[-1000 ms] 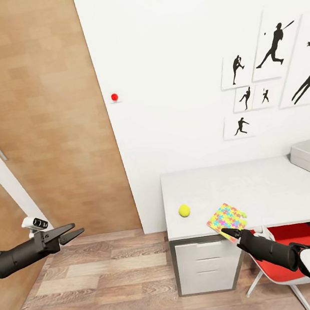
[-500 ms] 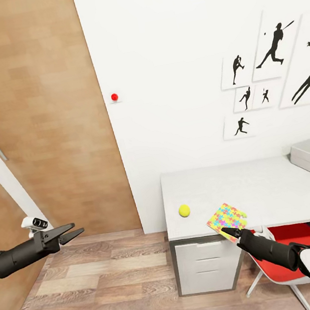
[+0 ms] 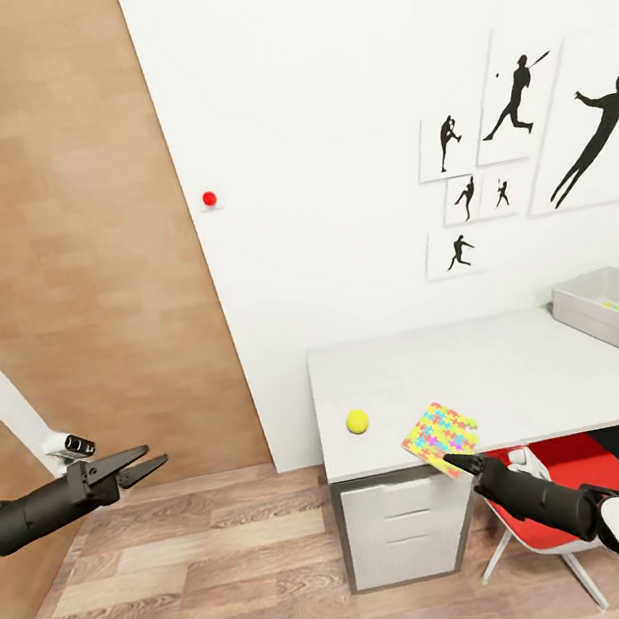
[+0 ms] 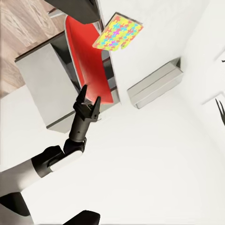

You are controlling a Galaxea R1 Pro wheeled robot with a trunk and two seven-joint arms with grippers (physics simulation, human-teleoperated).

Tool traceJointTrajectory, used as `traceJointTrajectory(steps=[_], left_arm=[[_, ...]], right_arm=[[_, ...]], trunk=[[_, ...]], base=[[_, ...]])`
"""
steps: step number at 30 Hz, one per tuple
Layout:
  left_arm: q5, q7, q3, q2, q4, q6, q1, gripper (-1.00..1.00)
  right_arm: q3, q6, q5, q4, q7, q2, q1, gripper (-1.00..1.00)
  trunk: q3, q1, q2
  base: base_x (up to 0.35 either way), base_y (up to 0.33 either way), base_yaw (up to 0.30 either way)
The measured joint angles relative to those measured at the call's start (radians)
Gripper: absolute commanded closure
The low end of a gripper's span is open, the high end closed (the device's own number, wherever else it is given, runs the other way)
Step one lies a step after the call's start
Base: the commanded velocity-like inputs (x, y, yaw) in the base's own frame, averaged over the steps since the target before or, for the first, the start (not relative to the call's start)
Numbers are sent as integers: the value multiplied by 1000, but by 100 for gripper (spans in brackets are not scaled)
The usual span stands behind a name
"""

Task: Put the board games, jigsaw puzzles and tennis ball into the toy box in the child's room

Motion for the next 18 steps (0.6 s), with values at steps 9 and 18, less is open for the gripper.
traceJointTrajectory(steps=[9,18], left_arm=[[0,-1,0,0,-2,0,0,-100],[0,-1,0,0,-2,0,0,-100]], right_arm=[[3,0,0,0,0,0,0,-100],[6,0,0,1,0,0,0,-100]], trunk=[[5,0,0],[12,0,0]], base=[[-40,11,-277],[-109,1,-279]])
